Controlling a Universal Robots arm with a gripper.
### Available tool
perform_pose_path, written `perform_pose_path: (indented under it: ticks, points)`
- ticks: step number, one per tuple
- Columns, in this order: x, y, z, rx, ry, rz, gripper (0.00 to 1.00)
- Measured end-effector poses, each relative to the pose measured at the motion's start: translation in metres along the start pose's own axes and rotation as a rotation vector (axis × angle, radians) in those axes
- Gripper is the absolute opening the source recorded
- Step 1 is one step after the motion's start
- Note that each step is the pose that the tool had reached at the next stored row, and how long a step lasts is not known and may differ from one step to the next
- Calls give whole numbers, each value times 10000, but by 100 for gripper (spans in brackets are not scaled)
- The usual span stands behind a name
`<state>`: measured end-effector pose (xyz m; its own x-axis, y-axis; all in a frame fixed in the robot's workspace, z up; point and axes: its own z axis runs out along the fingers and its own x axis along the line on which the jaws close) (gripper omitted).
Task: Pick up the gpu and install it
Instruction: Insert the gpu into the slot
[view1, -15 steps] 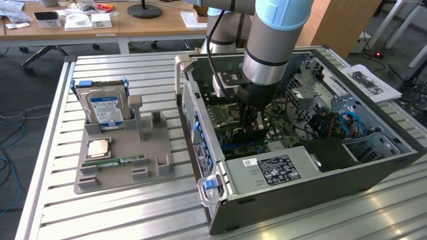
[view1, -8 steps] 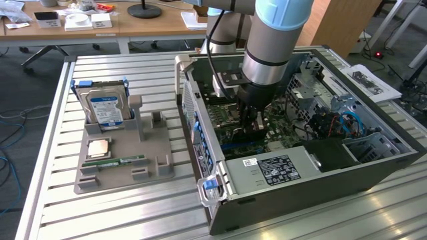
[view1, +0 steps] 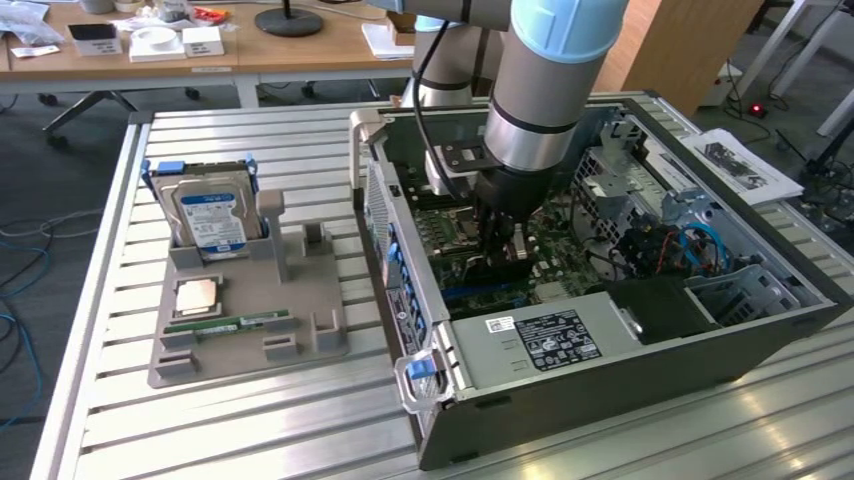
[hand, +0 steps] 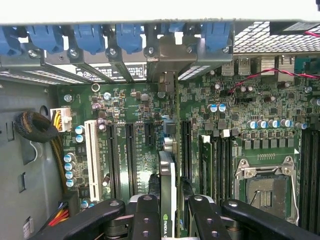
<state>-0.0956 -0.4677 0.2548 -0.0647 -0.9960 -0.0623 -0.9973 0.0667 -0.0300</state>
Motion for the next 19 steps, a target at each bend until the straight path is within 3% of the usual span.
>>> perform_pose_path:
  ticks: [19]
  points:
    - [-1, -1, -21, 0, 0, 0, 27]
